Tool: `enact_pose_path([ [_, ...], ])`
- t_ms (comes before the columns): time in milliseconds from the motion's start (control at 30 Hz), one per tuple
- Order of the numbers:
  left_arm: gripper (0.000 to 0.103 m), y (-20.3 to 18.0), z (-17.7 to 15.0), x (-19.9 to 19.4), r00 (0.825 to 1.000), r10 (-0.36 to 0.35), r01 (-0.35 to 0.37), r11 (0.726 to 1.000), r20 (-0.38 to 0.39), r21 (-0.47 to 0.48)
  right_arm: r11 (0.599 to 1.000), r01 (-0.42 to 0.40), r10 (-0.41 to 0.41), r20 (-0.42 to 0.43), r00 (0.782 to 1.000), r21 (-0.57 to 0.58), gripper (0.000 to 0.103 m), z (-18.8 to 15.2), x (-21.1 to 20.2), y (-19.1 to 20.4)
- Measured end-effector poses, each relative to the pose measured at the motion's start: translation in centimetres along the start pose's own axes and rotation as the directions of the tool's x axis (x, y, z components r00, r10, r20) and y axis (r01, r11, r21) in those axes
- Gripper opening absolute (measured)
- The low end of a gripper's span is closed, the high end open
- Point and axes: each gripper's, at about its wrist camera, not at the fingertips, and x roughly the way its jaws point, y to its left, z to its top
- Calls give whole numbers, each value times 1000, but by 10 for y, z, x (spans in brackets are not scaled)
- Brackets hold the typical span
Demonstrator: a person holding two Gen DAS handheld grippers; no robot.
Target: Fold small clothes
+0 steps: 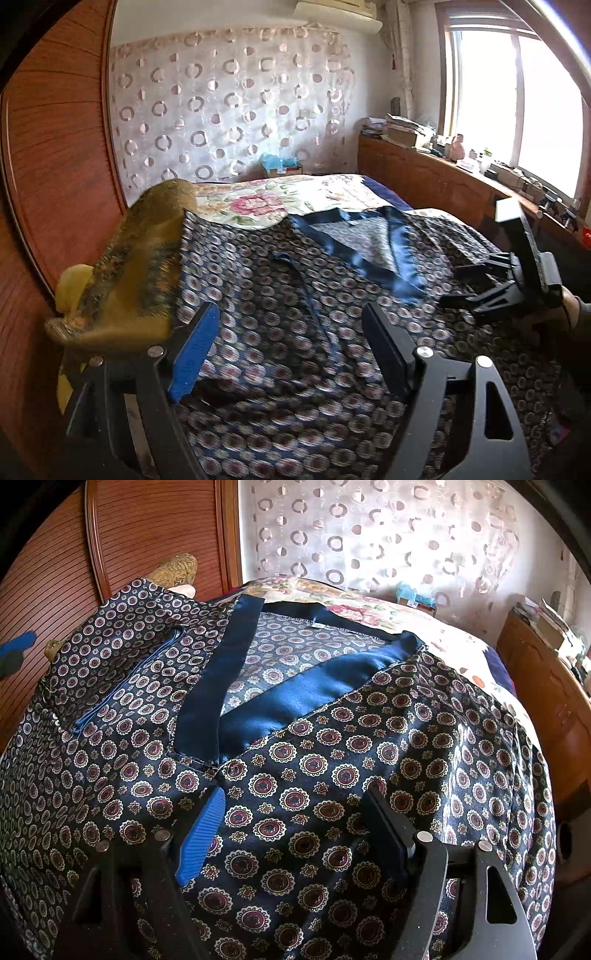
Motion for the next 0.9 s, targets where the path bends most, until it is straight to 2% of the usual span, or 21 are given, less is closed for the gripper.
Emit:
enact_pose_path([
  [167, 80, -17, -7, -2, 1000, -6, 6, 1000, -7, -14, 1000, 5, -5, 3, 1000, 1, 78, -1, -1, -1],
  [233, 80, -21, -12, -4, 1000, -12, 12, 1000, -4, -23, 999, 30, -30, 19, 999, -11, 78, -6, -8, 1],
  [300, 80, -25, -17, -5, 1000, -10, 10, 999, -5, -38, 998, 67, -66, 47, 997, -11, 78, -14, -21, 0],
  [400, 80, -32, -26, -4, 1000, -16, 15, 999, -17, -46, 997, 69, -70, 83, 994, 16, 78, -26, -44, -9],
  [633, 80, -44, -34, -7, 999, -16, 15, 999, -30, -30, 982, 161, -173, 131, 976, 96, 78, -62, -103, -55],
  [733, 80, -49, -37, -11, 999, -24, 23, 1000, -31, -20, 967, 211, -228, 115, 967, 146, 78, -85, -118, -80],
  [900, 80, -57, -39, -10, 998, -43, 43, 999, -38, -12, 938, 246, -269, 65, 961, 245, 78, -120, -133, -115],
])
